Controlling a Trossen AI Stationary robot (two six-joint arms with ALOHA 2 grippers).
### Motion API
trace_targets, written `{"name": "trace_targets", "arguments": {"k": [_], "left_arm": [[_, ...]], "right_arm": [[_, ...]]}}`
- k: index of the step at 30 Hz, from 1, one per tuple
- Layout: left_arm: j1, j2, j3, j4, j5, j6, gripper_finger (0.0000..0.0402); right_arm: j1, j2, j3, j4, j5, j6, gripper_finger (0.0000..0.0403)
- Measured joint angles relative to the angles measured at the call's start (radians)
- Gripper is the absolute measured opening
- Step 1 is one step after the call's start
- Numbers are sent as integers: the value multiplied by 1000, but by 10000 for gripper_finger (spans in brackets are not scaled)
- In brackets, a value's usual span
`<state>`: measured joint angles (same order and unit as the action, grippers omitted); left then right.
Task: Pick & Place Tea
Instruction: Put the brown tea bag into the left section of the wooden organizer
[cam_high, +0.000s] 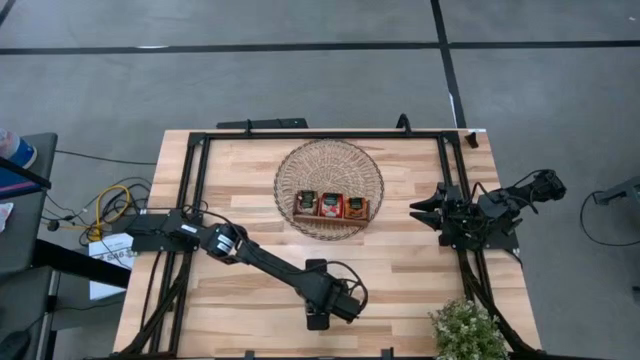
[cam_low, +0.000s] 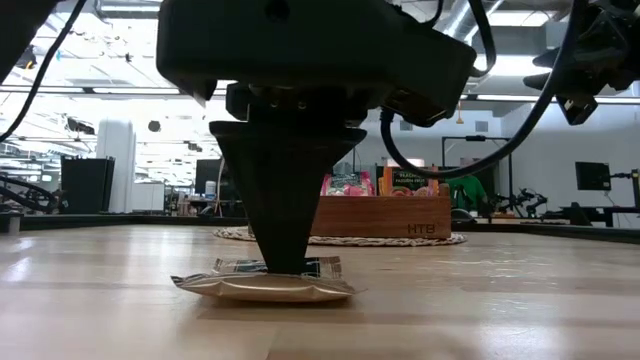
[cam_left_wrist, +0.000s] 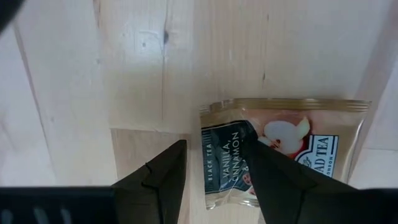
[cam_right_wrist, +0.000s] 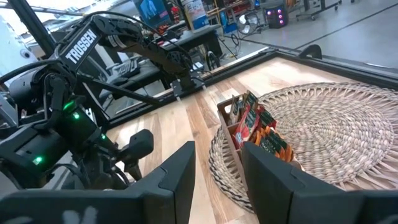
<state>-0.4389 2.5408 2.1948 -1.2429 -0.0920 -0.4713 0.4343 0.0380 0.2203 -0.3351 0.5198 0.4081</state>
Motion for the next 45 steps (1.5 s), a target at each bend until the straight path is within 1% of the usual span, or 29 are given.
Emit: {"name": "trace_targets", "arguments": {"k": [2, 4, 7, 11, 13, 17, 18, 20, 24, 26, 28, 31, 35, 38, 43, 45], "left_arm": [[0, 0, -9, 1, 0, 0, 155], [0, -3, -25, 9, -1, -6, 137], [-1, -3, -25, 11, -5, -11, 95], [0, -3, -26, 30, -20, -11, 27], [1, -3, -26, 30, -24, -12, 9], [3, -9, -28, 5, -54, -12, 2], [3, -10, -27, -13, -76, -12, 2], [5, -19, -15, -80, -155, -12, 1], [12, -31, 8, -214, -270, -12, 0], [10, -70, 21, -277, -323, -12, 0], [9, -106, 45, -334, -399, -12, 0], [14, -150, 44, -311, -466, 14, 0], [32, -219, 62, -329, -587, 26, 0], [54, -251, 66, -327, -682, 81, 0], [106, -267, 64, -328, -759, 214, 0], [127, -269, 65, -328, -772, 263, 0]], "right_arm": [[0, 0, 0, 0, 0, 0, 123], [0, 0, 0, -1, 0, 0, 123], [0, 0, 0, -1, 0, -1, 123], [0, 0, 0, -3, 0, -1, 123], [0, 0, 0, -3, 0, -1, 123], [0, 0, 0, -3, 0, 0, 123], [0, 0, 0, -4, 0, 0, 123], [0, 0, 0, -4, 0, -1, 123], [0, 0, 0, -2, 1, -1, 123], [0, 0, 0, -1, 1, -1, 123], [0, 0, 0, -1, 1, 0, 123], [0, 0, 0, -1, 1, 0, 123], [0, 0, 0, 1, 1, 0, 123], [0, 0, 0, 0, 3, 0, 123], [0, 0, 0, 1, 3, 1, 123], [0, 0, 0, 1, 3, 1, 123]]}}
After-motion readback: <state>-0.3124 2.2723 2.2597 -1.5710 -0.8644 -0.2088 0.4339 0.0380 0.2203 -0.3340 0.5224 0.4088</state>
